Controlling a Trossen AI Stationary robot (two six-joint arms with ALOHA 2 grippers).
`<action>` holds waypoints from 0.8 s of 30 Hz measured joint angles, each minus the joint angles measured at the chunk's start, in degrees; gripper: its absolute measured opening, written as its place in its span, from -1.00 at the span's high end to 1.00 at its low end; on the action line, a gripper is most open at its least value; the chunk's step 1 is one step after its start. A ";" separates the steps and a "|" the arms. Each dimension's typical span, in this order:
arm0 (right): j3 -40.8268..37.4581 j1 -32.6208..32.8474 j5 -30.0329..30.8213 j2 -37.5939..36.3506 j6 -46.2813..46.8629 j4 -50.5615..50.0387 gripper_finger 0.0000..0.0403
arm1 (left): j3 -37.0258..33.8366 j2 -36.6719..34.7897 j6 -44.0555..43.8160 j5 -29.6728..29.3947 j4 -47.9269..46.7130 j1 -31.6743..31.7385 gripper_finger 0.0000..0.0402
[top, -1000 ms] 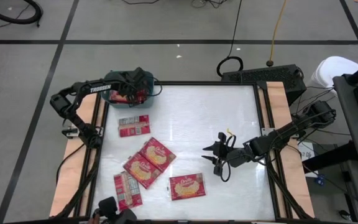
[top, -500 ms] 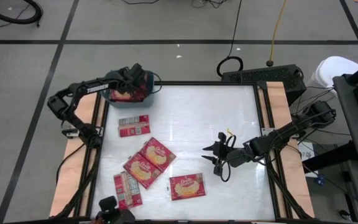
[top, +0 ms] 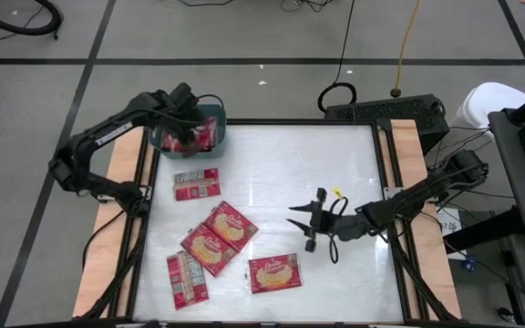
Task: Sort popcorn bags into baskets
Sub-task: Put the red popcorn bag into the blue bin
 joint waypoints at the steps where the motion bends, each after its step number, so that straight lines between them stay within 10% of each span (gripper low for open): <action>1: 0.34 -0.96 -0.02 1.16 -2.23 3.39 0.24 | 0.52 -0.91 0.00 3.09 -1.57 -0.74 0.95; 9: 16.41 -9.78 -4.80 13.60 -12.39 6.34 -0.16 | 2.83 -6.83 -1.10 25.31 -12.11 -9.99 0.96; 24: 50.03 -18.18 -30.19 36.70 -20.78 -6.39 -0.43 | 2.09 -6.94 -7.33 28.81 -18.28 -30.08 0.92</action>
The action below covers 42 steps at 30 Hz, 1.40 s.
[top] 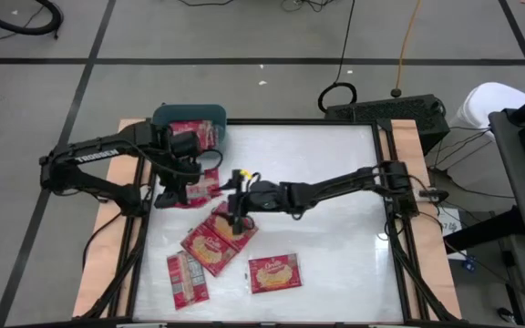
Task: Sort popcorn bags into baskets
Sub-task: Put the red popcorn bag into the blue bin
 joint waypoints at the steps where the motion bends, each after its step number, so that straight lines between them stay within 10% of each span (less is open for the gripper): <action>1: 0.89 0.00 -1.10 1.10 -0.39 -0.61 -0.41 | 0.00 0.02 -0.02 -0.17 0.07 -0.64 0.94; 6: 2.17 0.05 -1.31 3.26 -0.09 0.58 -0.16 | -0.02 0.02 -0.37 -0.41 0.86 -1.88 0.98; 16: 2.20 -1.09 -1.27 3.40 3.79 -0.26 0.94 | 0.05 -0.50 -0.03 -5.57 4.82 -1.83 0.82; 31: 2.11 -7.59 -5.82 2.72 27.25 -5.58 0.96 | -0.21 -8.65 -1.64 -36.35 14.79 -10.24 -0.19; 42: 2.11 -9.40 -12.46 2.63 29.88 -0.76 0.98 | -10.04 -8.83 -7.45 -44.54 16.64 -11.60 -0.18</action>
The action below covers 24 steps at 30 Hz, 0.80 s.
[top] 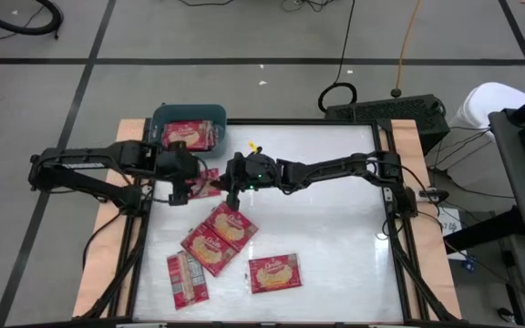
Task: Sort popcorn bags into baskets
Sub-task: Put the red popcorn bag into the blue bin
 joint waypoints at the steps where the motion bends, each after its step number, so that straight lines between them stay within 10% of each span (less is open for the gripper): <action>1: 0.00 0.00 -0.68 -0.03 -0.04 -0.01 0.98 | -0.74 -0.04 -0.23 0.25 0.04 0.27 -0.13; 11: 0.01 -0.40 -0.42 -1.19 -1.66 0.13 0.95 | -1.11 -0.01 4.80 3.53 0.08 4.62 0.88; 24: -2.12 0.07 24.92 -14.57 -3.16 -37.57 0.24 | 11.40 7.37 28.15 5.27 -8.61 26.19 0.90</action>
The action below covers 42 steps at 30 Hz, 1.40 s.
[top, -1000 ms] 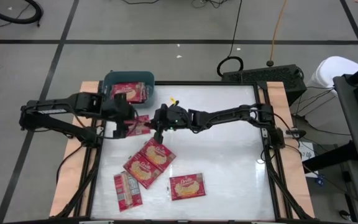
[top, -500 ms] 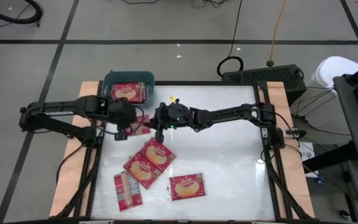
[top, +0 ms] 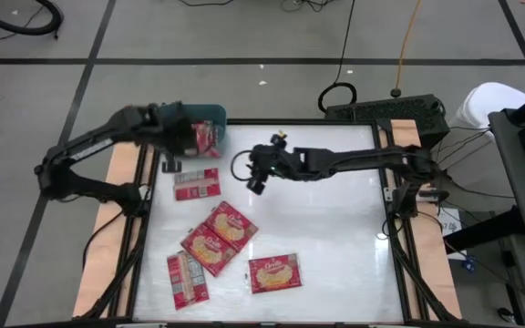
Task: Sort popcorn bags into baskets
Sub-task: Put the red popcorn bag into the blue bin
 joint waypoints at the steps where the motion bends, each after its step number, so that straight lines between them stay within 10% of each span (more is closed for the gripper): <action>1: -1.37 0.30 0.03 -1.51 0.24 -0.81 0.20 | 1.44 1.64 1.63 -0.03 -1.84 2.17 0.90; 12: -30.86 5.84 -2.69 -20.00 0.42 21.47 0.13 | 9.05 22.57 15.07 -0.32 -7.81 20.76 0.90; 21: -53.31 8.95 -3.12 -30.73 4.64 43.53 0.13 | 9.16 33.03 9.58 -9.63 -9.25 25.40 0.79; 34: -55.66 9.47 -3.12 -30.44 5.73 43.39 0.13 | 9.16 34.71 4.40 -15.74 -7.16 26.14 0.75; 42: -55.65 9.88 -3.16 -30.39 4.95 43.74 0.13 | 9.16 34.71 1.36 -20.90 -3.39 26.15 0.20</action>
